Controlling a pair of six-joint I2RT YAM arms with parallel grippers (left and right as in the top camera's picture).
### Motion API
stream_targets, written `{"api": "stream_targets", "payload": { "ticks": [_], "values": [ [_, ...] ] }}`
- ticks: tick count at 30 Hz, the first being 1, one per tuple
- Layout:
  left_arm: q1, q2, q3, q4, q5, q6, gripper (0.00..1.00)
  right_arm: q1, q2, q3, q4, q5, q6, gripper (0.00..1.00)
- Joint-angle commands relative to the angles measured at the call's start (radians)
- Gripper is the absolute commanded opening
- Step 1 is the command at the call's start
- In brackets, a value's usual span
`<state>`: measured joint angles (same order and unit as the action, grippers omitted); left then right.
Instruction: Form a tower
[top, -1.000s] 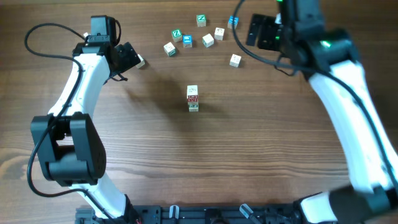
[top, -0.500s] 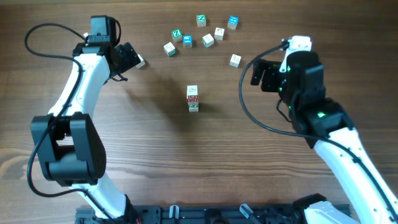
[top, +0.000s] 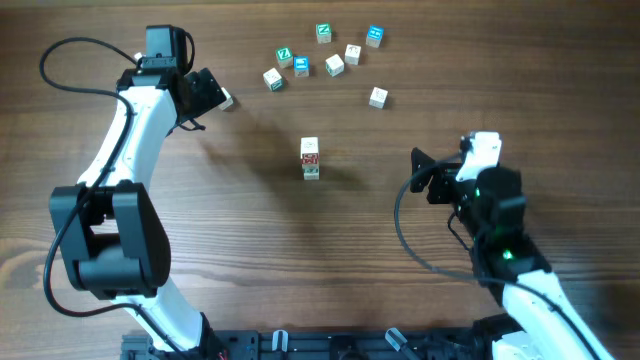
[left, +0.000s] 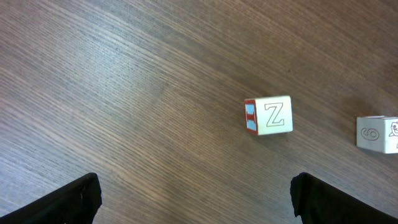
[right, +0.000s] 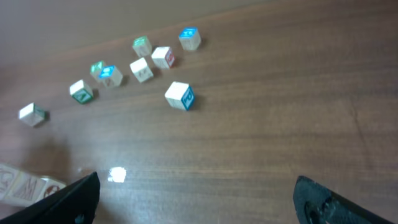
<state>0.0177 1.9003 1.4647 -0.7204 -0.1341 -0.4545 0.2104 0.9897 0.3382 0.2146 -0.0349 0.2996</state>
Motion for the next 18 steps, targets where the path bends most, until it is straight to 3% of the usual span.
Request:
{"api": "stream_targets", "payload": {
  "ticks": [1, 9, 18],
  "values": [
    [0.000, 0.012, -0.006, -0.001, -0.006, 0.005, 1.00, -0.002, -0.081, -0.125, 0.113, -0.026, -0.013, 1.00],
    [0.000, 0.012, -0.006, -0.001, -0.006, 0.005, 1.00, -0.002, -0.296, -0.330, 0.175, -0.027, -0.038, 1.00],
    [0.000, 0.012, -0.006, -0.001, -0.006, 0.005, 1.00, -0.061, -0.537, -0.333, -0.034, -0.031, -0.043, 1.00]
  ]
}}
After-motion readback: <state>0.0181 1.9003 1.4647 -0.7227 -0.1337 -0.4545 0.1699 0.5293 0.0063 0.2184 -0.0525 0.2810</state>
